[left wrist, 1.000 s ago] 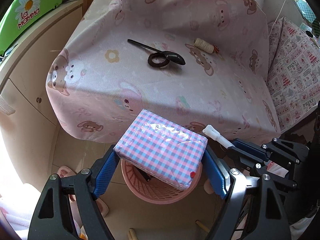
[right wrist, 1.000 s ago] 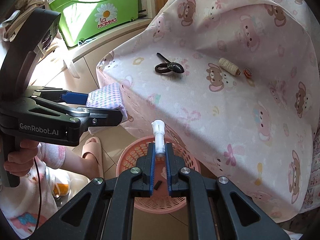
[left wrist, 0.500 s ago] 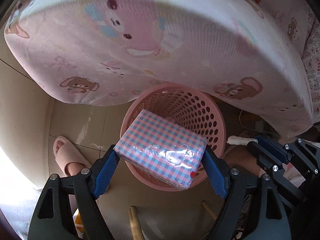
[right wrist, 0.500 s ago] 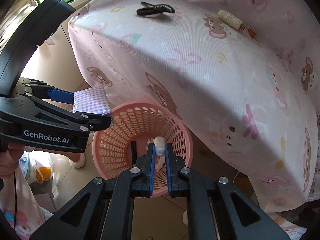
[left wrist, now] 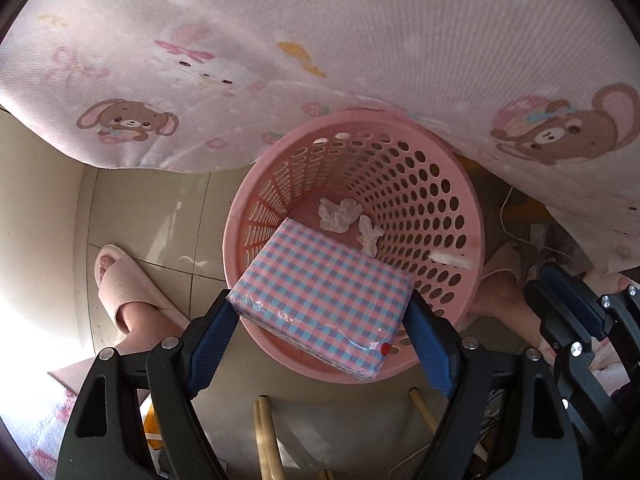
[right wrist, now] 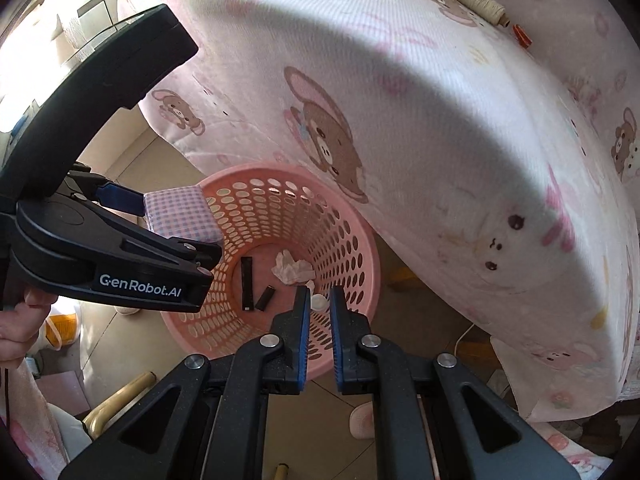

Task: Collect trash
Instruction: 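Open both grippers to drop the pack and tube into the basket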

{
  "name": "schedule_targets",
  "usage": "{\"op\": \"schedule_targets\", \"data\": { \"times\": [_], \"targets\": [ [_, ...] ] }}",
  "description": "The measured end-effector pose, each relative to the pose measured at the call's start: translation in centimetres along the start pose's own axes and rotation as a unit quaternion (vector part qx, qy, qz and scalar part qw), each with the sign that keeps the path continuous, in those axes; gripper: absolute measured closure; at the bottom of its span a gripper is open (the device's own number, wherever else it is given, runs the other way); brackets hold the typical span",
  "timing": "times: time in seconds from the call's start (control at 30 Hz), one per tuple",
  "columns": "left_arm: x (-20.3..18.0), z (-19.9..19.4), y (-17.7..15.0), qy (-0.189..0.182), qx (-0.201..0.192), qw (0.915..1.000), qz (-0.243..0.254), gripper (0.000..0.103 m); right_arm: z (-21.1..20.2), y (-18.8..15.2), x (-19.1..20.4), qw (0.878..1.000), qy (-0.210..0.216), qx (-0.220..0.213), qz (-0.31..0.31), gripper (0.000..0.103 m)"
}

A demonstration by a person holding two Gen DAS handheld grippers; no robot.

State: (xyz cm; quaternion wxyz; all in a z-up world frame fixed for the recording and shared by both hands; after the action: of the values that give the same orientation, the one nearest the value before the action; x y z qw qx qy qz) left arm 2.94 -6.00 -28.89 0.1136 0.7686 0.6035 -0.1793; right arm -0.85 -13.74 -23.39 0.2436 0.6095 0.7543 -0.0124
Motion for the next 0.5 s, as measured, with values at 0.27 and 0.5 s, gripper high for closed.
{"op": "schedule_targets", "data": {
  "times": [0.27,0.5],
  "targets": [
    [1.6,2.5,-0.1,0.008,0.018,0.9997,-0.015,0.022,3.2,-0.8,1.4,0.999,-0.01,0.028,-0.016,0.092],
    [1.7,2.3,-0.3,0.006,0.021,0.9995,-0.022,0.018,3.3,-0.8,0.4,0.999,0.003,0.039,0.015,0.084]
  ]
}}
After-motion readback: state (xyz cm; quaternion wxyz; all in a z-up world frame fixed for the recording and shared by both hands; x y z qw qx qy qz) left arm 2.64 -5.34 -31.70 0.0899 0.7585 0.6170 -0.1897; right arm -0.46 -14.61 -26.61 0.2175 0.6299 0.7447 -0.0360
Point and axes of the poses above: each gripper's, at about its wrist camera, not at the fingertips, and z roughly the way its jaws point, x to its left, y to its top, the point moved 8 cm from there along z, roughly the way its jaws point, and after that the axes turned 15 degrees about -y, right-handed, at the moved point
